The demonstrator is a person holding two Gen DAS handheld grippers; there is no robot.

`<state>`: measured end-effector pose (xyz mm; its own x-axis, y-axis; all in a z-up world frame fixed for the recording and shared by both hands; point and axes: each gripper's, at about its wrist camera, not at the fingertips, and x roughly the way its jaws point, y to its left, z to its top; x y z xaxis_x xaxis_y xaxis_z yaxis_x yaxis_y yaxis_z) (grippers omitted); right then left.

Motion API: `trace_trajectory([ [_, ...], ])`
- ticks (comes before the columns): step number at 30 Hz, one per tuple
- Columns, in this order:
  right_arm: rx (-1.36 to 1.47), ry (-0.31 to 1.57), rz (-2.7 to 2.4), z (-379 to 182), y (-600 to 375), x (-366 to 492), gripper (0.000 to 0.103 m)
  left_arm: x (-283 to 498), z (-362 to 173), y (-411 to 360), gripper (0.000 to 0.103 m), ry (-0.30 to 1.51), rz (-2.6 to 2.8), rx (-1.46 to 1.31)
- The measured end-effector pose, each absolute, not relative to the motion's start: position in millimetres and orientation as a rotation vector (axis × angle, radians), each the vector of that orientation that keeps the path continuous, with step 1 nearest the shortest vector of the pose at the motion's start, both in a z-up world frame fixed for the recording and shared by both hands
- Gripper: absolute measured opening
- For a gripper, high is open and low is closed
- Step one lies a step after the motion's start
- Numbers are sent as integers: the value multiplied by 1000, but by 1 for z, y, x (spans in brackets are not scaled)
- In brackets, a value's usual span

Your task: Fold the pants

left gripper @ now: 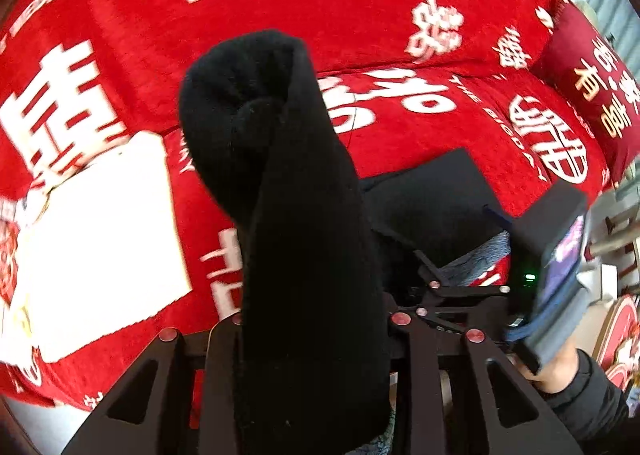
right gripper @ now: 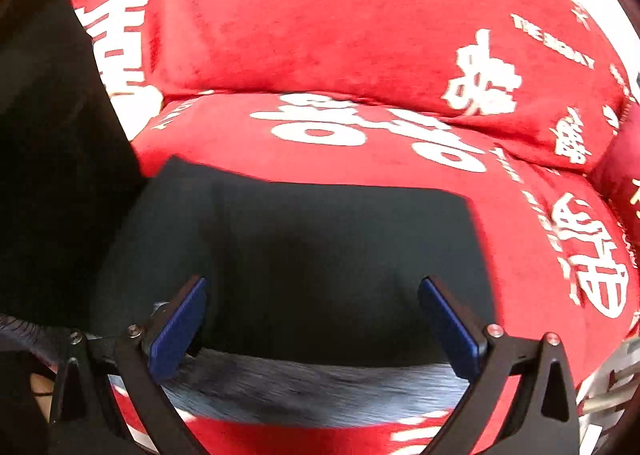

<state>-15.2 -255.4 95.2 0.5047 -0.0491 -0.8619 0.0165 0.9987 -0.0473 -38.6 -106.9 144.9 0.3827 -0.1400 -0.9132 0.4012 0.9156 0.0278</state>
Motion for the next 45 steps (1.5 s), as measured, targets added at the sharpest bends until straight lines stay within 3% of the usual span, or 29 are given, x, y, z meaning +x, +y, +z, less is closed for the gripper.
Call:
trace_trajectory([
  [7,-67,1054,-36,98,-299,-36,103,-28,126,-188,30,1170,-373,344],
  [10,274,973,230,114,-325,-50,103,-21,121,-196,30,1175,-368,343],
  [12,358,919,285,124,-335,-54,103,-17,122,-186,30,1189,-362,320],
  [18,-62,995,54,100,-310,-46,103,-20,144,-152,29,1160,-372,242],
  [24,-204,1015,137,61,-226,-22,103,-32,178,-90,29,1099,-340,138],
  [31,-69,1047,179,54,-199,16,103,-36,189,-58,28,1073,-320,73],
  [38,193,961,79,100,-289,-18,100,-45,159,-136,28,1090,-374,246],
  [45,246,969,-168,108,-400,-46,100,-34,98,-229,28,1190,-372,398],
])
